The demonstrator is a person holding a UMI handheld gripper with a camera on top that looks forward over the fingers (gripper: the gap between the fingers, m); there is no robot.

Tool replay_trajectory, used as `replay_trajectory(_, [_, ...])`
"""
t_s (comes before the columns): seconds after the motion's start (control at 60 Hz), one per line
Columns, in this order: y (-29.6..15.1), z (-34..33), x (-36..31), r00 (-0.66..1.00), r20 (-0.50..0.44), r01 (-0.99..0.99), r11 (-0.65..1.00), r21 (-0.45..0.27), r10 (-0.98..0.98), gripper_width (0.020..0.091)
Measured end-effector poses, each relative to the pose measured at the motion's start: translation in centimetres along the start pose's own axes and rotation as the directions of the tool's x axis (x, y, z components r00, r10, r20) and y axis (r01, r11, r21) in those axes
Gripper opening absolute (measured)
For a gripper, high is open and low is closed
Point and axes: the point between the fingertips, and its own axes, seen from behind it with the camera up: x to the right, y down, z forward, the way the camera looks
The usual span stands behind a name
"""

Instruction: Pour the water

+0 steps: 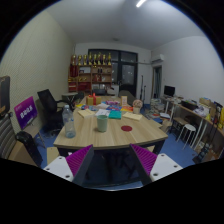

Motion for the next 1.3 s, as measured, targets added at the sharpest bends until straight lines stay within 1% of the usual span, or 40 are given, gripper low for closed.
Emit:
replay_trajectory(0.017, [-0.1, -1.1, -0.4, 1.0, 0.003, -0.002, 1.0, 0.0, 0.002, 0.0826])
replay_trajectory(0.083, [-0.6, -1.9, -0.8, 1.0, 0.0, 0.003, 1.0, 0.008, -0.003, 0.0828])
replay_trajectory(0.1, [-0.6, -0.8, -0.2, 1.0, -0.003, 0.007, 1.0, 0.012, -0.007, 0.0827])
replay_trajectory(0.15, [-1.5, -2.0, -1.7, 1.0, -0.005, 0.018, 1.0, 0.015, -0.018, 0.0826])
replay_trajectory(0.35, [-1.9, -1.8, -3.8, 1.0, -0.007, 0.011, 1.0, 0.021, -0.011, 0.0827])
replay_trajectory(0.5, [-1.9, 0.3, -7.6, 0.998, 0.058, 0.01, 0.999, 0.044, -0.013, 0.0829])
replay_trajectory(0.667, [-1.0, 7.3, -15.1, 0.988, 0.157, -0.002, 0.999, 0.049, -0.005, 0.0826])
replay_trajectory(0.733, [-0.8, 10.8, -18.7, 0.978, 0.211, -0.011, 0.998, 0.055, -0.001, 0.0827])
replay_trajectory(0.9, [-1.8, 19.8, -26.1, 0.948, 0.317, -0.047, 0.993, 0.104, 0.012, 0.0826])
replay_trajectory(0.967, [-1.9, 23.2, -27.8, 0.945, 0.327, -0.066, 0.992, 0.108, 0.027, 0.0829])
replay_trajectory(1.067, [-2.3, 28.1, -28.7, 0.949, 0.314, -0.049, 0.992, 0.12, 0.009, 0.0829])
replay_trajectory(1.1, [-2.2, 28.8, -29.7, 0.954, 0.301, -0.033, 0.992, 0.123, -0.005, 0.0831])
replay_trajectory(1.233, [-3.0, 33.3, -30.0, 0.965, 0.259, -0.003, 0.988, 0.156, -0.038, 0.0834])
replay_trajectory(1.25, [-3.3, 33.7, -30.1, 0.965, 0.259, -0.003, 0.987, 0.16, -0.039, 0.0829])
replay_trajectory(1.283, [-3.4, 34.6, -30.3, 0.965, 0.26, 0.001, 0.987, 0.158, -0.043, 0.0676])
replay_trajectory(1.3, [-3.1, 34.9, -30.4, 0.965, 0.259, 0.007, 0.989, 0.146, -0.045, 0.06])
